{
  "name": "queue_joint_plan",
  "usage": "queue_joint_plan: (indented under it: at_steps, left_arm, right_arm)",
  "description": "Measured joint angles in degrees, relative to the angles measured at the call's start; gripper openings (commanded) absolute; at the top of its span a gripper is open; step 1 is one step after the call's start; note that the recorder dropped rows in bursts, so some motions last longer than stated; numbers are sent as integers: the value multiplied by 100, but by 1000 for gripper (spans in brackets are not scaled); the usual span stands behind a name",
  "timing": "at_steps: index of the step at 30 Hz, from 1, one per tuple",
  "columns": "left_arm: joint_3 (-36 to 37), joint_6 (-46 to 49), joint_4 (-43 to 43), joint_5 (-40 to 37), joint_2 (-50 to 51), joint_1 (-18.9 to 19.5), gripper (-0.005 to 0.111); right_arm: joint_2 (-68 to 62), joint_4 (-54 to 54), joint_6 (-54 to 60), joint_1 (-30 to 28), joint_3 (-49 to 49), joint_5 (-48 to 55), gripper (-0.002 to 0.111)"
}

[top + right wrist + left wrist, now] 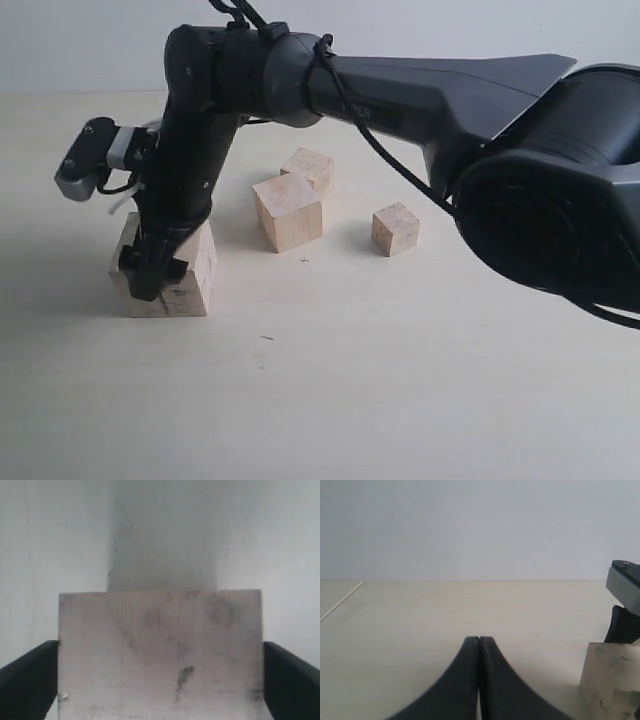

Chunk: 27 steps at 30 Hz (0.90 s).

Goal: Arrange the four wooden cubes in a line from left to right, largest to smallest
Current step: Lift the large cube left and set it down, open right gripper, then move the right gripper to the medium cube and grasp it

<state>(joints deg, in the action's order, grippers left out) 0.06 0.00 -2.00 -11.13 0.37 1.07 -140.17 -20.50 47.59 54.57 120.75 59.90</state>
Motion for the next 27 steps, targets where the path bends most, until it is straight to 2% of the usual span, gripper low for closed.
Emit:
queue_joint_plan:
  at_steps: [5, 7, 11, 16, 21, 27]
  left_arm:
    - [0, 0, 0, 0, 0, 0, 0]
    - [0, 0, 0, 0, 0, 0, 0]
    - [0, 0, 0, 0, 0, 0, 0]
    - [0, 0, 0, 0, 0, 0, 0]
    - [0, 0, 0, 0, 0, 0, 0]
    - [0, 0, 0, 0, 0, 0, 0]
  right_arm:
    - [665, 204, -755, 0, 705, 214, 105]
    - [1335, 700, -1217, 0, 1262, 601, 105]
    - [2306, 1487, -2253, -101, 1557, 885, 105]
    - [2306, 2338, -3940, -767, 859, 974, 105]
    - [1568, 2380, -4279, -901, -309, 1036, 105]
    - [1016, 2370, -4573, -901, -449, 1036, 105]
